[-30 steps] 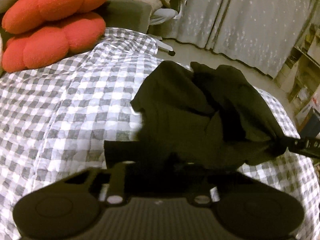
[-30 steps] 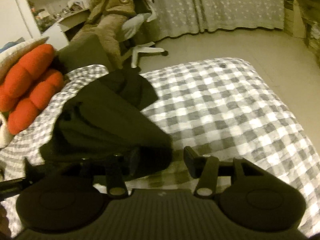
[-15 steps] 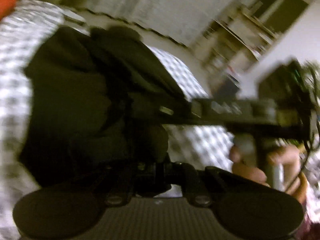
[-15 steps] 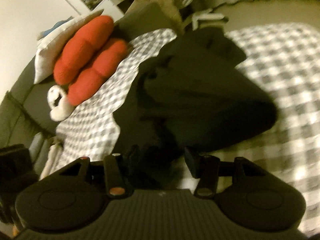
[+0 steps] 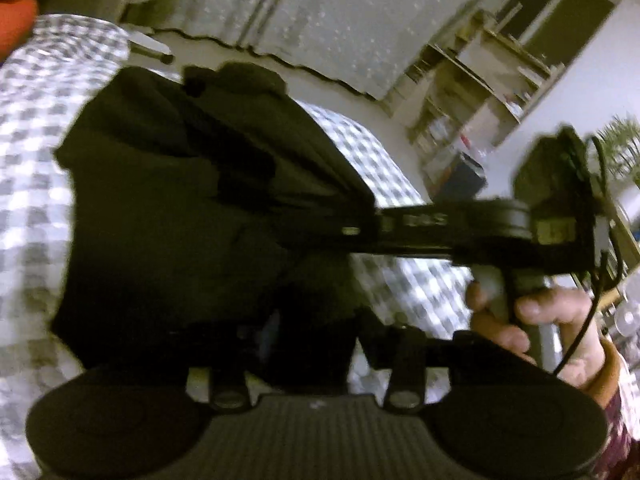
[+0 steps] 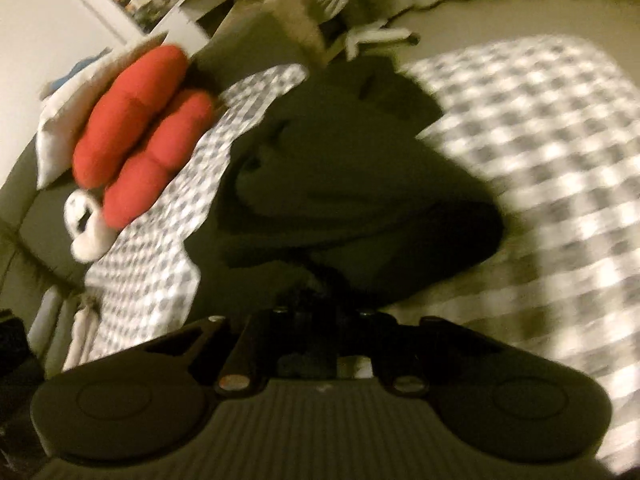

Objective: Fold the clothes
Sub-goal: 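Lift the black garment up off the bed with both grippers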

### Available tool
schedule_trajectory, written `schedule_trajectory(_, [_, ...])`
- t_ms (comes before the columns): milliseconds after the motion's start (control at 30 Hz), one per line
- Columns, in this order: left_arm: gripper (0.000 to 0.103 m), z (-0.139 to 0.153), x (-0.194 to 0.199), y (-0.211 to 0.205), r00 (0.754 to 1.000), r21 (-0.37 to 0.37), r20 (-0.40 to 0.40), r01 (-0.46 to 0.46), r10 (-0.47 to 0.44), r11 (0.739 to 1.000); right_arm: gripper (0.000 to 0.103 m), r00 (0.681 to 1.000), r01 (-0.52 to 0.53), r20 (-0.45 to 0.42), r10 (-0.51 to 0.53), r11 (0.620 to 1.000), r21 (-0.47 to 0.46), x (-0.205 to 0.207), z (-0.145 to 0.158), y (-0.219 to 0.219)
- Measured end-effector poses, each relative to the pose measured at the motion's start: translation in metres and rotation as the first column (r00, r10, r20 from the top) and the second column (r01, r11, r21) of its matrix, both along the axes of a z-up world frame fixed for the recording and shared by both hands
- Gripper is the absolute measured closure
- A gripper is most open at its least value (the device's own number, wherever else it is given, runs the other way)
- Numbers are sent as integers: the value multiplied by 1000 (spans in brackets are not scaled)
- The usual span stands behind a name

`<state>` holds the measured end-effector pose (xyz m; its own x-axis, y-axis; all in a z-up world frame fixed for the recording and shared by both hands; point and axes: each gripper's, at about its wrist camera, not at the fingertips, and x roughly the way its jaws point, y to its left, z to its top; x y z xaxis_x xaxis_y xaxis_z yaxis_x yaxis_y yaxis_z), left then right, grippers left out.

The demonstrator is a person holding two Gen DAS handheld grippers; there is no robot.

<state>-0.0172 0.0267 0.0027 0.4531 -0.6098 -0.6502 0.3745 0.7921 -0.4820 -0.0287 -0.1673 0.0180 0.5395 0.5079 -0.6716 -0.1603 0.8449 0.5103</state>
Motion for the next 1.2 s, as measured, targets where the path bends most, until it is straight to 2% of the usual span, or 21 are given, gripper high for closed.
schedule_trajectory(67, [51, 0, 3, 8, 999, 7, -9, -47, 47, 999, 92, 999, 43, 17, -43, 999, -13, 0, 1, -13])
schedule_trajectory(200, [50, -2, 7, 26, 991, 14, -38, -131, 132, 991, 93, 994, 112, 15, -112, 994, -18, 1, -1, -41])
schedule_trajectory(300, [48, -4, 10, 37, 979, 18, -59, -194, 194, 981, 93, 981, 191, 39, -188, 979, -67, 0, -1, -63])
schedule_trajectory(467, [46, -7, 15, 52, 949, 59, -76, -302, 306, 952, 93, 948, 318, 40, -316, 943, -95, -1, -4, -111])
schedule_trajectory(633, [46, -10, 19, 68, 916, 51, -95, -387, 390, 921, 93, 903, 429, 52, -427, 888, -162, -1, -9, -151])
schedule_trajectory(733, [46, -10, 21, 72, 899, 36, -96, -427, 428, 904, 92, 910, 413, 22, -414, 902, -127, -1, -17, -160])
schedule_trajectory(833, [46, -11, 25, 74, 882, 30, -86, -463, 464, 886, 82, 919, 393, 43, -391, 906, -155, -7, -12, -154])
schedule_trajectory(900, [46, -12, 30, 77, 870, 17, -87, -486, 486, 874, 59, 925, 380, 67, -374, 907, -181, -12, -5, -148])
schedule_trajectory(933, [46, -12, 33, 79, 863, 4, -92, -498, 496, 867, 56, 929, 370, 84, -360, 911, -184, -14, -2, -146])
schedule_trajectory(1067, [46, -14, 45, 87, 839, -50, -114, -540, 532, 840, 54, 948, 306, 141, -284, 937, -170, -28, 12, -135])
schedule_trajectory(1200, [46, -16, 56, 89, 824, -80, -116, -564, 554, 822, 54, 973, 186, 158, -171, 979, -89, -40, 25, -120])
